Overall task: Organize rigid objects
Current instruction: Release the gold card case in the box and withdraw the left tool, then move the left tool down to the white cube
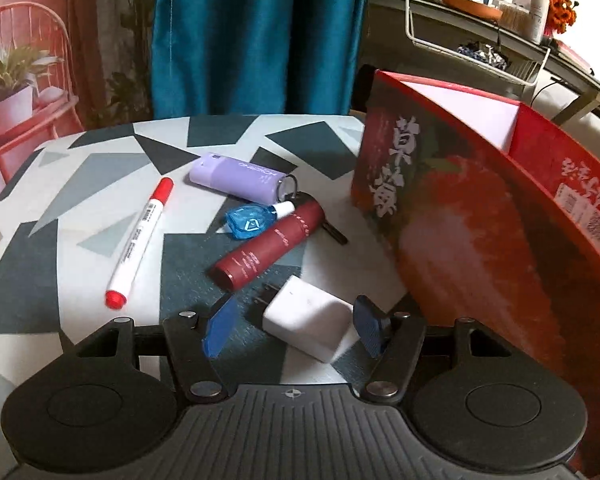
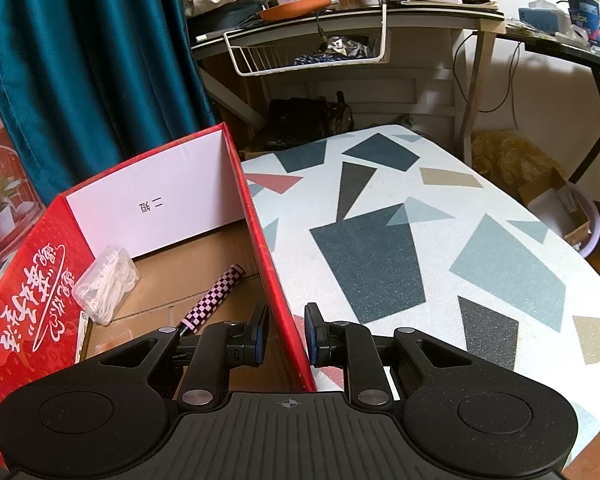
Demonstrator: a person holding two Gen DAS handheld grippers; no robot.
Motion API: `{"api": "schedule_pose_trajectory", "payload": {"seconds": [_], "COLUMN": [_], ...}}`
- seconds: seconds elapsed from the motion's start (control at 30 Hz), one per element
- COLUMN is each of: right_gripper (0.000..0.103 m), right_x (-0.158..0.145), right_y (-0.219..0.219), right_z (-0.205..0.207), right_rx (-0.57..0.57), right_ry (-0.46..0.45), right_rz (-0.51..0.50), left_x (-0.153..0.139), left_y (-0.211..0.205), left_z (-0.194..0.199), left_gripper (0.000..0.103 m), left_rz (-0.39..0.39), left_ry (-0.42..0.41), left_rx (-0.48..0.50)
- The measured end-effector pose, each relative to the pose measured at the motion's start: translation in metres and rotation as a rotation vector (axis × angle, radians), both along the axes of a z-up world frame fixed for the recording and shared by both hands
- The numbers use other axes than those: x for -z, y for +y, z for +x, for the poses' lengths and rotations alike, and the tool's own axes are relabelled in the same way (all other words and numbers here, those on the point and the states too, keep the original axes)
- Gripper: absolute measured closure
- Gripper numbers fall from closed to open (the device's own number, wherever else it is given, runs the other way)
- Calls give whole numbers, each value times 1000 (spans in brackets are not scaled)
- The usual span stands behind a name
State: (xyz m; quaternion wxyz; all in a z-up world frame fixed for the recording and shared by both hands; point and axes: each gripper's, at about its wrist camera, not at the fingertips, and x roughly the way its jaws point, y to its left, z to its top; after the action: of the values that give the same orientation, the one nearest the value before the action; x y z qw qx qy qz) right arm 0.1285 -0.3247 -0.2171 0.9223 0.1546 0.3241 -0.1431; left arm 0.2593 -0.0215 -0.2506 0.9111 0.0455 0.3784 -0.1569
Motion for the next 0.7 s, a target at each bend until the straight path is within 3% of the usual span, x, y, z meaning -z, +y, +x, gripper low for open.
{"api": "schedule_pose_trajectory", "payload": {"seconds": [0.17, 0.37, 0.43, 0.5, 0.7], "right_gripper": [85, 85, 85, 85, 84], "right_x": [0, 0, 0, 0, 0], "right_y": [0, 0, 0, 0, -1], "right_z": [0, 0, 0, 0, 0], "right_rx": [0, -1, -2, -1, -3], "right_ry": [0, 1, 0, 0, -4], "right_rz": [0, 0, 1, 1, 4], "left_x": [4, 9, 11, 14, 18], "left_y": [0, -17, -19, -19, -19], "left_z": [3, -5, -10, -15, -23], "left_gripper": [33, 33, 37, 49, 50], "left_rz": [-7, 48, 55, 68, 88], "left_ry": [-11, -26, -26, -23, -44], "left_rx": [-11, 61, 78, 83, 92]}}
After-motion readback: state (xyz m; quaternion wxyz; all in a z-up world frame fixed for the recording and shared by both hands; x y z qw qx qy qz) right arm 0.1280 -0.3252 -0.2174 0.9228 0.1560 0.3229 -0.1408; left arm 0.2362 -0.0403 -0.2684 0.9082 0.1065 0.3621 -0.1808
